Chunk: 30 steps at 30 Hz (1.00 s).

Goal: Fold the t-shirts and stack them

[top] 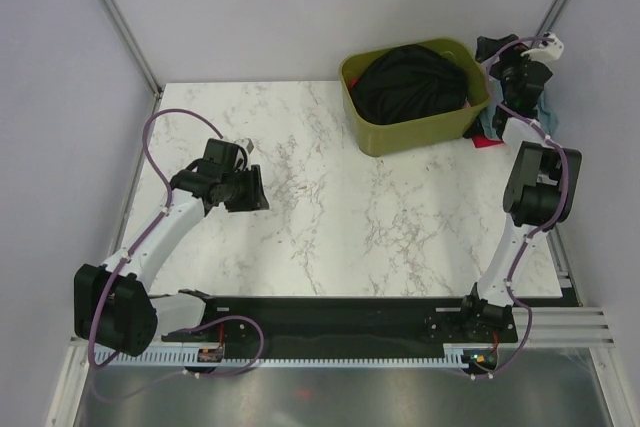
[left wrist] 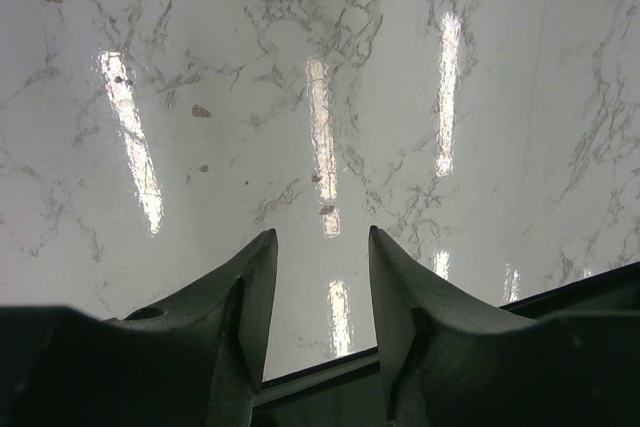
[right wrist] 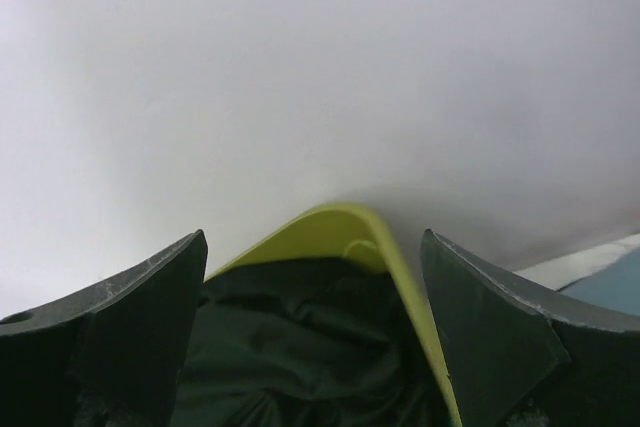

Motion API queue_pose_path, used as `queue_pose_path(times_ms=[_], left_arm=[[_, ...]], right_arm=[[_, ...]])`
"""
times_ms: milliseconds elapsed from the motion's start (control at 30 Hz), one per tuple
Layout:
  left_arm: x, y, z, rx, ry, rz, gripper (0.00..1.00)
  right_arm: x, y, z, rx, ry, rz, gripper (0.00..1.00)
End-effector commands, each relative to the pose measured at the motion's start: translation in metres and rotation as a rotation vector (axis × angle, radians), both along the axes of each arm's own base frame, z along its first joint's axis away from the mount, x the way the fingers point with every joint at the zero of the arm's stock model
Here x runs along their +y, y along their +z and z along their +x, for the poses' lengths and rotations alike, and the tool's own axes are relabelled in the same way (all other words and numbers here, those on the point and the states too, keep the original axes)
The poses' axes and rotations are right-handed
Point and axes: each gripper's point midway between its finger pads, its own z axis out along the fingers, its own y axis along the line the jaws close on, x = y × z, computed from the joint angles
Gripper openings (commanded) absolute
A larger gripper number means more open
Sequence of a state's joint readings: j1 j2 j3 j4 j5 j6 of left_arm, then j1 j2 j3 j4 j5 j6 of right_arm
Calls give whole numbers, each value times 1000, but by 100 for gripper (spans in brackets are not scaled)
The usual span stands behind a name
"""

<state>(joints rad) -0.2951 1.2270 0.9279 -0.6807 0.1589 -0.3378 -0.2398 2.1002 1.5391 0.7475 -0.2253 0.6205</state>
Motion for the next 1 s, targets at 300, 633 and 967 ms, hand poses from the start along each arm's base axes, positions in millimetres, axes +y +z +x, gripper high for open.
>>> queue_pose_path(times_ms=[300,633,967], left_arm=[[1,10,3,-59,-35,18,49],[3,12,5,-68,-32,26,49],[3,11,3,-64,-31,24,49]], right_arm=[[-31,-72,13,107,-41,164,90],[101,-55,-5,63,231,330,88],[185,-76,2,135,343,320,88]])
